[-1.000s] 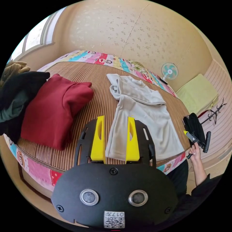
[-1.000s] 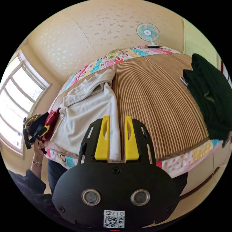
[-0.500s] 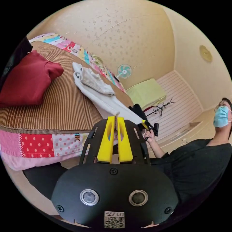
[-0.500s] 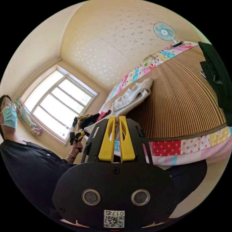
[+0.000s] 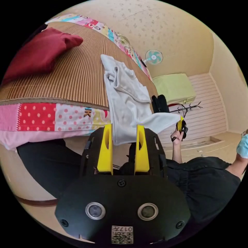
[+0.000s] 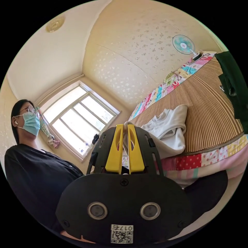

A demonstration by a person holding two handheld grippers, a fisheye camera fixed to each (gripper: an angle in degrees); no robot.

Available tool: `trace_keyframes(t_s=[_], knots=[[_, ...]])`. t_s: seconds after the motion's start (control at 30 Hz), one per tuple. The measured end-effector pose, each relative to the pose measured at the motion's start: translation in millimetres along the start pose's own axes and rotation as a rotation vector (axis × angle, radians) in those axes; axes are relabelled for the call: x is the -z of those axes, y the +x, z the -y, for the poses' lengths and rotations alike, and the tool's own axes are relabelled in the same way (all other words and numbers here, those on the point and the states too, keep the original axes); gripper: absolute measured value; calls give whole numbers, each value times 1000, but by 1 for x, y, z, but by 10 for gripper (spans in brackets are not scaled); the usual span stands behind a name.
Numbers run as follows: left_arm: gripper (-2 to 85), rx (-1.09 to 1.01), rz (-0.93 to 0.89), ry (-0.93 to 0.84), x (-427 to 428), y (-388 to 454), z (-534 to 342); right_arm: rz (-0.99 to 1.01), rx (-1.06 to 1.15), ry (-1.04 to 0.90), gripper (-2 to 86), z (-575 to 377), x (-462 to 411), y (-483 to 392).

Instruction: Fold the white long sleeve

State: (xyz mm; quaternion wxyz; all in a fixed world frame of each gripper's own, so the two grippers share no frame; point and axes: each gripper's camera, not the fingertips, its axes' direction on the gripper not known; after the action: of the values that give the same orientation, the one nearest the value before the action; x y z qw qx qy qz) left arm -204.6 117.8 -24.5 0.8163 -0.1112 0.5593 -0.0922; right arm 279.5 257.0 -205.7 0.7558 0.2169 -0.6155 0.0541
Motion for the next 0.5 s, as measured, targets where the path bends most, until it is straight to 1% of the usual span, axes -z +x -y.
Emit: trace_keyframes(t_s=[0.1, 0.13, 0.17, 0.2, 0.23, 0.27, 0.3, 0.33, 0.37, 0.43, 0.47, 0.5], knots=[[145, 54, 151, -113, -39, -12, 0, 40, 14, 5, 27, 16, -1, -7], [155, 42, 194, -149, -52, -16, 3, 49, 22, 1, 27, 20, -3, -9], [156, 24, 209, -167, -60, -17, 5, 68, 43, -10, 27, 28, -7, -14], [159, 8, 225, -228, -77, -24, 9, 81, 64, -22, 26, 35, -13, -17], [163, 15, 169, -318, -96, -31, 15, 84, 69, -27, 26, 38, -15, -18], [164, 7, 109, -349, -104, -32, 18, 89, 66, -31, 26, 45, -21, -18], [163, 3, -18, -374, -116, -35, 22, 102, 60, -30, 26, 51, -25, -17], [152, 7, -96, -366, -124, -37, 23, 112, 60, -28, 26, 53, -27, -18], [142, 5, -116, -362, -128, -38, 23, 132, 64, -19, 26, 59, -30, -19], [66, -39, -140, -345, -131, -34, 18, 146, 75, 6, 25, 65, -30, -24], [47, -61, -156, -337, -129, -31, 16, 144, 82, 25, 25, 68, -27, -27], [7, -123, -244, -318, -120, -22, 13, 133, 82, 44, 25, 71, -21, -29]])
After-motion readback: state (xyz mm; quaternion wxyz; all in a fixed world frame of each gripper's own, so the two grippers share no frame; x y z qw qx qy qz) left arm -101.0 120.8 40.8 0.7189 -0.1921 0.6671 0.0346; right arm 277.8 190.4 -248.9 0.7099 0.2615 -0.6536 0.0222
